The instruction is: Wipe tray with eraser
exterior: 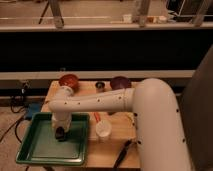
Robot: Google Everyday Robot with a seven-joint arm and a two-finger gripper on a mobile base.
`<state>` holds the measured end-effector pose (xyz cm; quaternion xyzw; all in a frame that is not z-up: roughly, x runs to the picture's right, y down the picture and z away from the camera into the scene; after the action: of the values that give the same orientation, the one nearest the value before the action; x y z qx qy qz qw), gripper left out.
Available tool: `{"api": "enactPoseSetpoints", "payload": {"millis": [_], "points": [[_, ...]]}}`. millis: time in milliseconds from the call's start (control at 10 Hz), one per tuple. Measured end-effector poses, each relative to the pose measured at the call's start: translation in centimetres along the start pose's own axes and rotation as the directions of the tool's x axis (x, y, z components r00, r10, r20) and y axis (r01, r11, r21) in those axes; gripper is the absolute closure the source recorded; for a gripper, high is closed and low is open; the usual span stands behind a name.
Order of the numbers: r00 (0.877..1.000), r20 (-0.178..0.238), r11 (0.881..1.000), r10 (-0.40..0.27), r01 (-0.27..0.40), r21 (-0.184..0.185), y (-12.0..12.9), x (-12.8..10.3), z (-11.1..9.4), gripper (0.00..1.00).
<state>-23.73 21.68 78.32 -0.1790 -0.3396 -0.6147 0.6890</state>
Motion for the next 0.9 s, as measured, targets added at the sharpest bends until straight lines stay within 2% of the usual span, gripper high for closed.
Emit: {"api": "enactPoseSetpoints", "payload": {"millis": [400,900], "points": [[0.998,-0.013,0.998,0.064,-0.064,-0.025,3.6,-1.5,-1.4,1.00],[0.996,-0.005,0.996,0.092,-0.092,-0.021,4.8,-4.9,-1.3,1.00]]}}
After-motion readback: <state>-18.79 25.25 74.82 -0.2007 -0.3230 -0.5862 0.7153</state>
